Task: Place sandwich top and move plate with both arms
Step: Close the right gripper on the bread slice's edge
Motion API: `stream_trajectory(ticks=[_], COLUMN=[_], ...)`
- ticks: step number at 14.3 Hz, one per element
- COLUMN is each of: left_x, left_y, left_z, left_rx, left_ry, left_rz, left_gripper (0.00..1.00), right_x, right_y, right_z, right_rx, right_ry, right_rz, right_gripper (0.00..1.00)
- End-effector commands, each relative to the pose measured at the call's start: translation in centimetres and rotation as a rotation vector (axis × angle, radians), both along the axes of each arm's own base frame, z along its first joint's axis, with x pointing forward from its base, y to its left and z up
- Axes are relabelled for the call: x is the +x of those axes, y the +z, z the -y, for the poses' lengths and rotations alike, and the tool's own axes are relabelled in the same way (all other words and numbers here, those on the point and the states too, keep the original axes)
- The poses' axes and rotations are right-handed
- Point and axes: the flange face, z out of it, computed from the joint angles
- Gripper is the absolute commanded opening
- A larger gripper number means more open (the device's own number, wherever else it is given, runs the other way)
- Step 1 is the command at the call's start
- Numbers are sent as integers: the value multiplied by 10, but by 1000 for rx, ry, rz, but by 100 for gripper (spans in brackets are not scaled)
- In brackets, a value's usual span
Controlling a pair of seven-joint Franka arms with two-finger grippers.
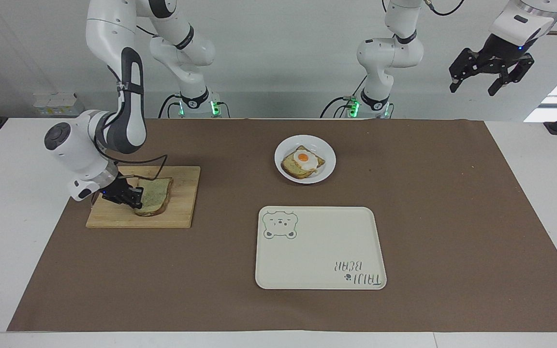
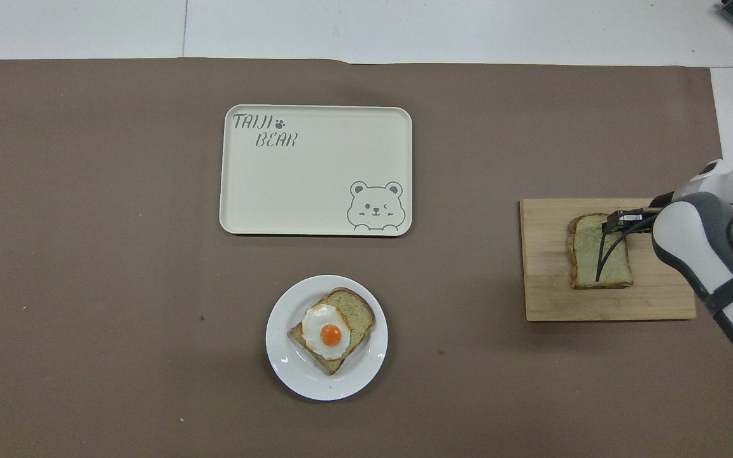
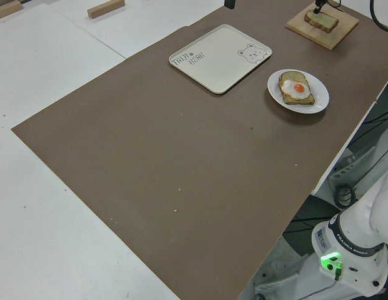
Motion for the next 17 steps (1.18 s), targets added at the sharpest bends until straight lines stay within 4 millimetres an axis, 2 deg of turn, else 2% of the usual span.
stream_trajectory(ticks=[1,4,10,13,17], left_x=[-8,-8,-8,-8,-8], left_y=[0,0,0,0,0], left_z=[-3,-2,-3,-3,-2], left_rx=[2,2,4,2,2], left_ry=[11,10,12,11,10], left_rz=[0,0,0,0,0], left_gripper=[100,100,100,100,100], right_x=[6,15,6,-6,-19], right_y=[4,38,111,122,126], right_z=[-4,-5,-19,-30,-61], right_rx=[31,47,99,129,213], right_ry=[48,86,128,159,156], right_rz=[1,-3,-54,-115,-212], right_gripper=[0,0,0,0,0])
